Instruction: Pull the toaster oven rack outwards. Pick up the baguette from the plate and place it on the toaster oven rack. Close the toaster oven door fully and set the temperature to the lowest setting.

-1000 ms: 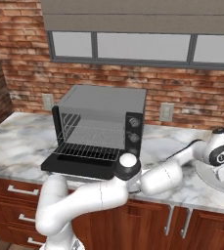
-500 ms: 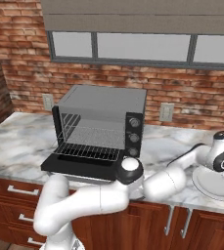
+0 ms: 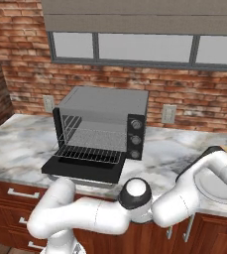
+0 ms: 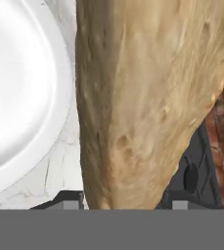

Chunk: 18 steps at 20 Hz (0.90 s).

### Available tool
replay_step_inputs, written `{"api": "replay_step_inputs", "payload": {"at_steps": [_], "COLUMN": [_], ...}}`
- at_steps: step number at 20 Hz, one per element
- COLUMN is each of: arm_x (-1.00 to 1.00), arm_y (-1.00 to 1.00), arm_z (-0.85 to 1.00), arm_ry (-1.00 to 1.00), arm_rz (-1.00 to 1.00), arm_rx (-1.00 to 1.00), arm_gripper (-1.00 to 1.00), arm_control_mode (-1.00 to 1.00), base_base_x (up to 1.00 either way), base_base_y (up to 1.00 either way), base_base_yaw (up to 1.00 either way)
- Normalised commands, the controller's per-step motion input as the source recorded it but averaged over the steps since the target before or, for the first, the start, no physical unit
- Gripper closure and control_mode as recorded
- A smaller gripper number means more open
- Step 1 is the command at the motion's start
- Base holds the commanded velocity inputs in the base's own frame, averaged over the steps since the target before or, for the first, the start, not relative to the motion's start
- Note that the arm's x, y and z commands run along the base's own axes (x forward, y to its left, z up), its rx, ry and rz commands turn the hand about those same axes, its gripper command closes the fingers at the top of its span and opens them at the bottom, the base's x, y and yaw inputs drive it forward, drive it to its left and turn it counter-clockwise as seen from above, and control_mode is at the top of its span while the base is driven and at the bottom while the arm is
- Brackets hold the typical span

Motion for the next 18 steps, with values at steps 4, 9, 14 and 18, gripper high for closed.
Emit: {"api": "replay_step_inputs", "payload": {"at_steps": [4, 9, 14, 18], "arm_x": [-0.73, -0.79, -0.42, -0.09], "arm_y": [0.76, 1.0, 1.0, 1.0], "arm_z": [0.57, 0.34, 0.14, 0.62], "arm_ry": [-0.25, -0.21, -0.19, -0.14], "arm_rz": [0.21, 0.16, 0.09, 0.0], "arm_rx": [-0.16, -0.28, -0.4, -0.43], "arm_gripper": [1.0, 1.0, 1.0, 1.0], "arm_control_mode": [-1.0, -1.0, -1.0, -1.0], "base_base_x": [0.0, 0.0, 0.0, 0.0], "base_base_y": [0.0, 0.0, 0.0, 0.0], "base_base_yaw": [0.0, 0.0, 0.0, 0.0]}}
